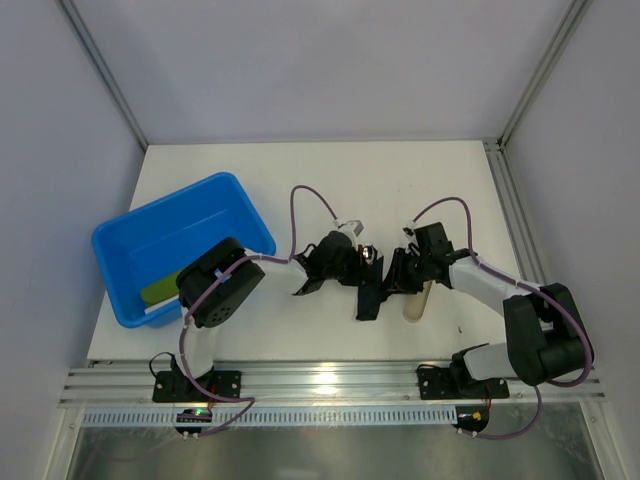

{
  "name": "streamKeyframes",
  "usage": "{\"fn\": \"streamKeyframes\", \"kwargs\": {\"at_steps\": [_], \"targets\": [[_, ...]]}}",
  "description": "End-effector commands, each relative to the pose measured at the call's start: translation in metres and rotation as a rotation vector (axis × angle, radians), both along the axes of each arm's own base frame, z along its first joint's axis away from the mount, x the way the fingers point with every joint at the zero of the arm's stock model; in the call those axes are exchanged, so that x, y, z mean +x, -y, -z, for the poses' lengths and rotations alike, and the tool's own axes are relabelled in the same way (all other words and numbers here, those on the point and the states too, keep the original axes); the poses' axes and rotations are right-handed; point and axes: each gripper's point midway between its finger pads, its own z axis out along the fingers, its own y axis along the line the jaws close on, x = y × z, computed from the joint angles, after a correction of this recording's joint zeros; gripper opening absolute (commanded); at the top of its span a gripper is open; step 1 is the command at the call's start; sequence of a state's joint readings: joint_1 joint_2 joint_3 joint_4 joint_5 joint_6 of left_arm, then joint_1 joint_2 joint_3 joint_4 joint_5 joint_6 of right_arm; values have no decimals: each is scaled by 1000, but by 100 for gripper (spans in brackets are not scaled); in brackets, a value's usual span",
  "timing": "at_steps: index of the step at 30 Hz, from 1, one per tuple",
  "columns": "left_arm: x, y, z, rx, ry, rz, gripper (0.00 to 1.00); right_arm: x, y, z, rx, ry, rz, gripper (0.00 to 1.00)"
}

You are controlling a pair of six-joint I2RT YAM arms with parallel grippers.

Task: Place the utensils on the paper napkin and roll it up
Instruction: Roll the napkin at the center of the board.

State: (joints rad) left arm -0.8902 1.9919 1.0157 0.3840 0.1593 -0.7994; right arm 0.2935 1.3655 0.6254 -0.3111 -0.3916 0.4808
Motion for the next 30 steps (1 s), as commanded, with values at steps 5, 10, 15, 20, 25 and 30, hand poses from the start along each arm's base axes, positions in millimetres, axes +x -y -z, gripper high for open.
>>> {"fn": "streamKeyframes", "kwargs": {"at_steps": [5,10,15,20,25,30], "targets": [[-4,-19,18,115,-5,-9,0,-1,2,1,-12,34,-9,33],[-3,-20,17,117,-3,-10,0,2,-1,-2,8,44,-8,17],[-3,-20,14,111,5,-3,0,3,-2,-4,15,50,-6,4],[-1,-18,0,106,37,10,0,3,10,1,-49,67,20,4],[5,-19,-26,105,92,8,1,4,12,11,-66,54,23,3],[7,-27,-44,102,120,-32,2,13,10,15,-71,64,30,3]]}}
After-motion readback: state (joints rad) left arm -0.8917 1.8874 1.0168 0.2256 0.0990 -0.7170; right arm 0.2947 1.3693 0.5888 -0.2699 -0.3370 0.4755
